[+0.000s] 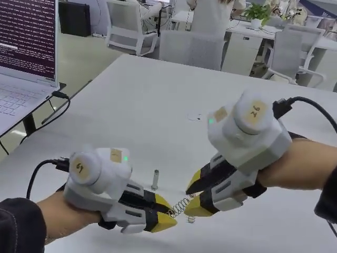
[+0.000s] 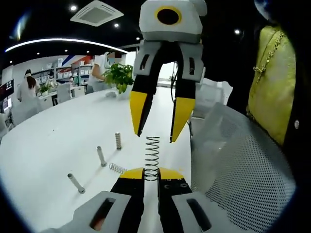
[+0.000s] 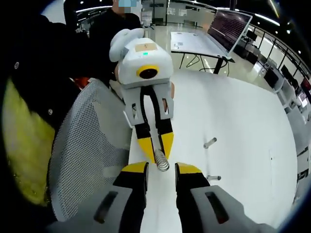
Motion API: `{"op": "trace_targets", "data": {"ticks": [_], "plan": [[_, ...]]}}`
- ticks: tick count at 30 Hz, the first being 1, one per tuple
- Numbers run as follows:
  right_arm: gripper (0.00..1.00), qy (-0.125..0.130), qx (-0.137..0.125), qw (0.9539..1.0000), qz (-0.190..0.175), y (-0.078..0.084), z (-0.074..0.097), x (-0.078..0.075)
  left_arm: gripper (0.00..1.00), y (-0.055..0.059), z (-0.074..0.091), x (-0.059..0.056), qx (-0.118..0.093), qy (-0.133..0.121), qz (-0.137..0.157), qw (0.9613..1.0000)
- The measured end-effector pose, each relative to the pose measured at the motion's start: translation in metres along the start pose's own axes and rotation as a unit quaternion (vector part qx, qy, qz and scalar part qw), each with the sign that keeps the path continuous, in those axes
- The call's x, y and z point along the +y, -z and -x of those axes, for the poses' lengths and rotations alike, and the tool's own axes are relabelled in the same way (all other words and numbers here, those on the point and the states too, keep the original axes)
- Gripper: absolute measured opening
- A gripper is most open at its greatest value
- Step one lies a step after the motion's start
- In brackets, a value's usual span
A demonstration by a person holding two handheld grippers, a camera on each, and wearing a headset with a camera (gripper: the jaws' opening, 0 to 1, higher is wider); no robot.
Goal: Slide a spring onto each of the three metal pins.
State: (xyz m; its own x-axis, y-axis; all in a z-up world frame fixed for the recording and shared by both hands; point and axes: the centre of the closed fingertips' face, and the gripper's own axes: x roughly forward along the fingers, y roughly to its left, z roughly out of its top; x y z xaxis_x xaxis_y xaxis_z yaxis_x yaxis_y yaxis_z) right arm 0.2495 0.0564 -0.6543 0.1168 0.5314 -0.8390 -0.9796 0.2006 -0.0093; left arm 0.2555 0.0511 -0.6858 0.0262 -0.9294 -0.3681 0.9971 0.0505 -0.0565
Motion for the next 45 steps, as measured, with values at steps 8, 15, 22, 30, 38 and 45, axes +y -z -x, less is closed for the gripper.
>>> {"op": "trace_targets", "data": {"ticks": [8,15,22,30,38,45], "plan": [[0.19,-0.022,-0.016,0.9996,0.005,-0.007,0.001,0.006,0.01,-0.013,-0.001,-0.009,-0.028,0.016,-0.012,0.9994],[0.15,-0.038,-0.015,0.9991,0.002,-0.005,-0.001,0.011,0.01,-0.021,-0.001,-0.011,-0.042,0.020,-0.009,0.9989],[0.13,-0.040,-0.016,0.9991,0.004,-0.005,-0.002,0.012,0.01,-0.026,0.001,-0.011,-0.054,0.021,-0.007,0.9983],[0.10,-0.039,-0.018,0.9991,0.005,-0.007,0.000,0.011,0.01,-0.030,0.001,-0.012,-0.064,0.021,-0.004,0.9977],[0.09,-0.045,-0.012,0.9989,-0.003,-0.005,0.001,0.013,0.01,-0.032,0.001,-0.015,-0.065,0.023,-0.007,0.9976],[0.08,-0.049,-0.002,0.9988,-0.007,-0.004,0.001,0.014,0.02,-0.032,0.000,-0.016,-0.064,0.022,-0.009,0.9977]]}}
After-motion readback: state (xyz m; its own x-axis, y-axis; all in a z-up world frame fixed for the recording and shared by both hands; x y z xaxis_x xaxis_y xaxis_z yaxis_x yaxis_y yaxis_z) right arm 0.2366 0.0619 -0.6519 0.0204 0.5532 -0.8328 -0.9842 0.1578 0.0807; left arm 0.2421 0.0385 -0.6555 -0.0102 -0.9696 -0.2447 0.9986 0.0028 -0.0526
